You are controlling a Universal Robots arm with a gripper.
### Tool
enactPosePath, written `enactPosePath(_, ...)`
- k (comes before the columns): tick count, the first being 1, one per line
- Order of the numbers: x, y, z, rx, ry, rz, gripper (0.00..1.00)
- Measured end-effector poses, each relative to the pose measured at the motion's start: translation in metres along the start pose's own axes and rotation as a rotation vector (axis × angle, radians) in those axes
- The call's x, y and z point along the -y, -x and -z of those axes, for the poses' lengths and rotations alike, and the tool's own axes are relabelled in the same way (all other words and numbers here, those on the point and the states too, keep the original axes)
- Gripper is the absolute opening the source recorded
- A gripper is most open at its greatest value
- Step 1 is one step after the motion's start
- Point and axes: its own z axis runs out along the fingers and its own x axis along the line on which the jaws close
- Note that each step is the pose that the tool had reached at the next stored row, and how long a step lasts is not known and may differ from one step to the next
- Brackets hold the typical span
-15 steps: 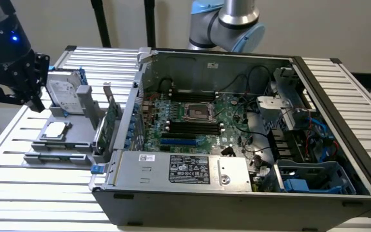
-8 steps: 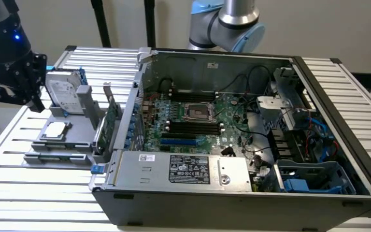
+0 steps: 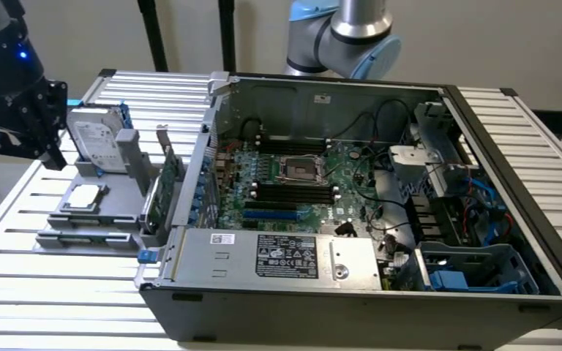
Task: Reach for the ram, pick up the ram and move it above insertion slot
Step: 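Pick up the ram and move it above insertion slot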
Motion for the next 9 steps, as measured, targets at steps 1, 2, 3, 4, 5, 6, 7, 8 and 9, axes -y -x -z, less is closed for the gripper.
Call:
enactPosePath(1,-0.0005,0.0,-0.0001,0.0002,-0.0017,0.0,0.11)
enactPosePath(2,-0.0009,-0.0001,-0.0001,0.0003,-0.002,0.0,0.11)
enactPosePath(3,-0.001,-0.0001,-0.0001,0.0003,-0.0021,0.0,0.11)
enactPosePath(4,-0.0011,-0.0001,-0.0001,0.0003,-0.0021,0.0,0.11)
enactPosePath(5,-0.0012,-0.0001,-0.0002,0.0003,-0.0022,0.0,0.11)
enactPosePath(6,-0.0013,-0.0001,-0.0002,0.0003,-0.0022,0.0,0.12)
enactPosePath(7,-0.0014,-0.0001,-0.0002,0.0003,-0.0021,0.0,0.12)
enactPosePath(8,-0.0014,-0.0001,-0.0002,0.0003,-0.0021,0.0,0.18)
enactPosePath(9,-0.0014,-0.0002,-0.0003,0.0002,-0.0021,0.0,0.24)
